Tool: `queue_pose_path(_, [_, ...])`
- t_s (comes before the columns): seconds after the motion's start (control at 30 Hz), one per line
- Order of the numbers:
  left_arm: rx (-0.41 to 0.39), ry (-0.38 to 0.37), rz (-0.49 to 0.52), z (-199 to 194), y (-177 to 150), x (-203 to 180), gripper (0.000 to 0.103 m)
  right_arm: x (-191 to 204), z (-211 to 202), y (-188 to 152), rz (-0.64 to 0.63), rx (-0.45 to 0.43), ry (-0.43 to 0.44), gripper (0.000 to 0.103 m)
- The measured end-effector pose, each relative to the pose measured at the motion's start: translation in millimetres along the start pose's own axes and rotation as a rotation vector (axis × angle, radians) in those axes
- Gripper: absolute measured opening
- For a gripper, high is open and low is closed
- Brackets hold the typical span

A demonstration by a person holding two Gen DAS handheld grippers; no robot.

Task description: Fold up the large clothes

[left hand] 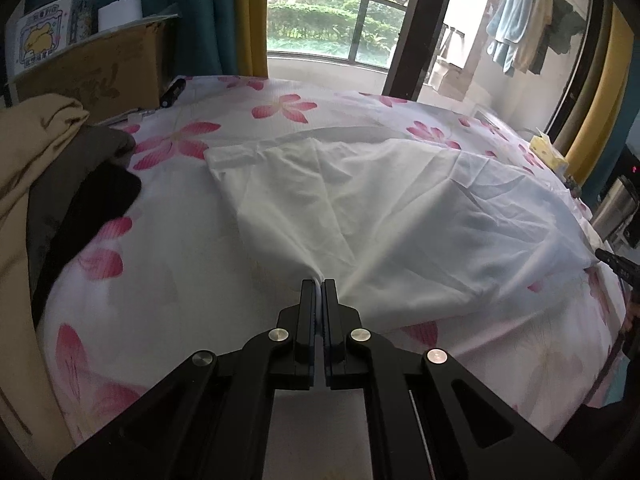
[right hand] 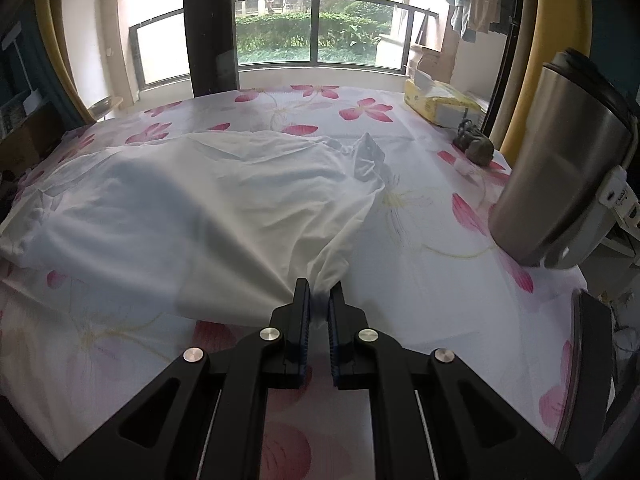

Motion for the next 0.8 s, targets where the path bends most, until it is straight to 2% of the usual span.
queue_pose_path(0.5, [0.033,-0.011,0.015,-6.6,-26.1,-3.6,0.003,-5.3,-14.1,-28.2,0.028,-0.003,-0.004,0.008])
queue_pose_path(0.67, [0.064,-0.049,-0.007,-4.0,-29.1,-2.6,0.003,-6.6,-13.6,-38.6,0.045,0.007,0.002,0.008])
queue_pose_path(0.8, [0.092,-0.041,-0.005,-4.6,-26.2,-2.9,0.003,-4.7,-12.6,-39.4,0.048,0.015,0.002,0.010])
Point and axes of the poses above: each gripper's, at about its wrist camera, not at the fingertips, and z roughly the way its jaws point, x to its left, y to its top, the point moved 7 cm from there along z, roughly the way its jaws point, and after that the axes turned 2 degrees about x, right-handed, at the moved point
